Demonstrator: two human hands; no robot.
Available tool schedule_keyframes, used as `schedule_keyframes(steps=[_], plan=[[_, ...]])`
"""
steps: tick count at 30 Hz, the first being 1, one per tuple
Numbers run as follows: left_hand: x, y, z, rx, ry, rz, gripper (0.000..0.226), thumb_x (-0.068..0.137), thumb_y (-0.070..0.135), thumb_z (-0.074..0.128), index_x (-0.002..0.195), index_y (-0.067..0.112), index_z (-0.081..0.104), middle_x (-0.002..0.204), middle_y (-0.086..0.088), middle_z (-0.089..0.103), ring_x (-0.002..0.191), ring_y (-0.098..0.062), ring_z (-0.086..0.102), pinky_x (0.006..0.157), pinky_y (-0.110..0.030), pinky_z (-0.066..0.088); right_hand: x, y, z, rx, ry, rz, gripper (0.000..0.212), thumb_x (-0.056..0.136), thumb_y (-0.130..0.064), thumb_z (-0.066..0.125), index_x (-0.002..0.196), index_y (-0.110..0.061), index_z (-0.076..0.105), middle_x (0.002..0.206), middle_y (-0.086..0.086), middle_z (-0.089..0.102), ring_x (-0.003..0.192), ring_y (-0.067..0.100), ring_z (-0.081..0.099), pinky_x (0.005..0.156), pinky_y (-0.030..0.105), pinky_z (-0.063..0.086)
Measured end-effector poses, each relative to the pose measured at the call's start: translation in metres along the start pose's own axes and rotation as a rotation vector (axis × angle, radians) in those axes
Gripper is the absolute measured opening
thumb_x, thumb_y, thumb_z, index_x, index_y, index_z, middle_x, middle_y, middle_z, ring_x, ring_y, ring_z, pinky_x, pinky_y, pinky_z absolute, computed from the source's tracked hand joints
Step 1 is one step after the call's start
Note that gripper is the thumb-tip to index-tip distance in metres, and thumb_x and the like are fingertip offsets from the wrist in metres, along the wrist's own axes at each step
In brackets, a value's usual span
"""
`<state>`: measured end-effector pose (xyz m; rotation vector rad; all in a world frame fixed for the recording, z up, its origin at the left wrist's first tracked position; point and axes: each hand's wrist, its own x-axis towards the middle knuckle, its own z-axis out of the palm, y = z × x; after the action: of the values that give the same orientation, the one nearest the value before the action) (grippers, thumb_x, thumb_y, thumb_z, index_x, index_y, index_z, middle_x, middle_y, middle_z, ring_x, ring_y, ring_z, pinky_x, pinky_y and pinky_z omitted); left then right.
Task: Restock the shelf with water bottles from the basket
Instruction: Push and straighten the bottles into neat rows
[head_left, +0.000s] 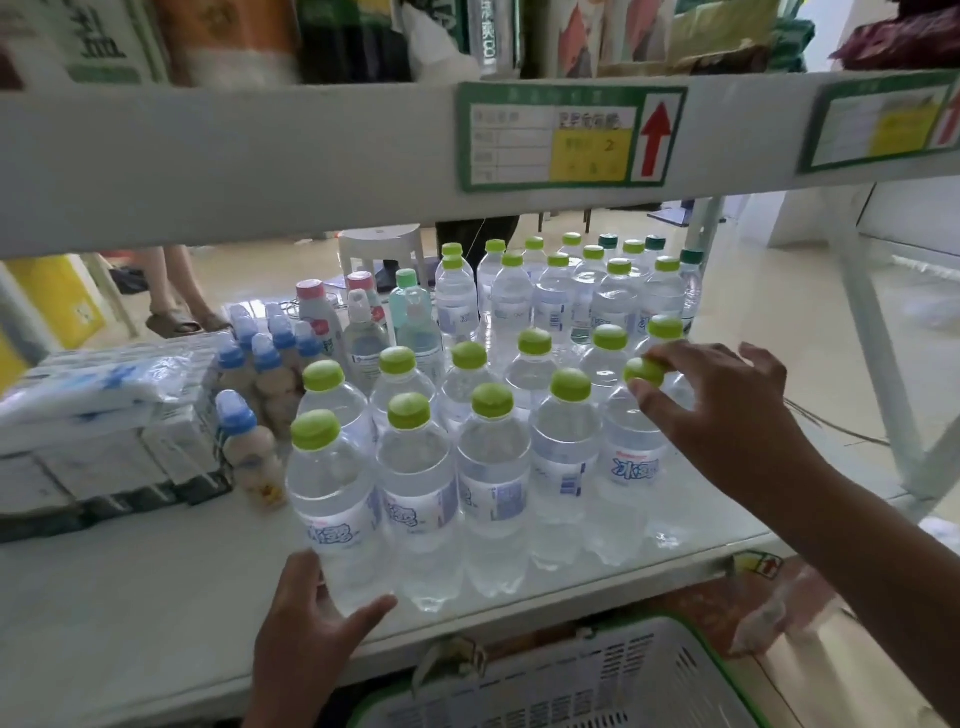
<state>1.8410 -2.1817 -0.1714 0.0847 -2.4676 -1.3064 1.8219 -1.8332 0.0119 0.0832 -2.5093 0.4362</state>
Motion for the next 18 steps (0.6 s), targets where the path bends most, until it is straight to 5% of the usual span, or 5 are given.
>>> schedule_keyframes(steps=[5,11,18], plan=[[-0.003,0.009,0.002,0.076,0.052,0.013,0.061,0.051,0.034,0.091,0.094,0.027,0.05,0.092,0.018,0.054,0.08,-0.015,0.058,0.062,-0.02,0.039,-0.001,-0.006,0.0,-0.001,0.041,-0.045,0.036,0.085,-0.043,0.049,0.114,-0.025,0.058,0.12,-0.005,0.065,0.119,0.015,0.053,0.112,0.04,0.014],[-0.003,0.009,0.003,0.104,0.063,-0.024,0.059,0.052,0.04,0.089,0.095,0.023,0.051,0.091,0.011,0.056,0.084,-0.016,0.056,0.065,-0.032,0.042,-0.007,-0.04,0.008,-0.007,0.035,-0.196,0.04,0.087,-0.045,0.051,0.122,-0.026,0.056,0.121,-0.009,0.063,0.121,0.011,0.05,0.112,0.037,0.013],[-0.004,0.01,0.004,0.148,0.073,-0.018,0.057,0.054,0.048,0.085,0.085,0.023,0.044,0.081,0.006,0.054,0.076,-0.018,0.054,0.063,-0.036,0.045,-0.002,-0.045,0.02,0.024,-0.043,-0.164,0.033,0.086,-0.044,0.06,0.113,-0.024,0.058,0.103,-0.008,0.069,0.111,0.015,0.06,0.112,0.043,0.011]])
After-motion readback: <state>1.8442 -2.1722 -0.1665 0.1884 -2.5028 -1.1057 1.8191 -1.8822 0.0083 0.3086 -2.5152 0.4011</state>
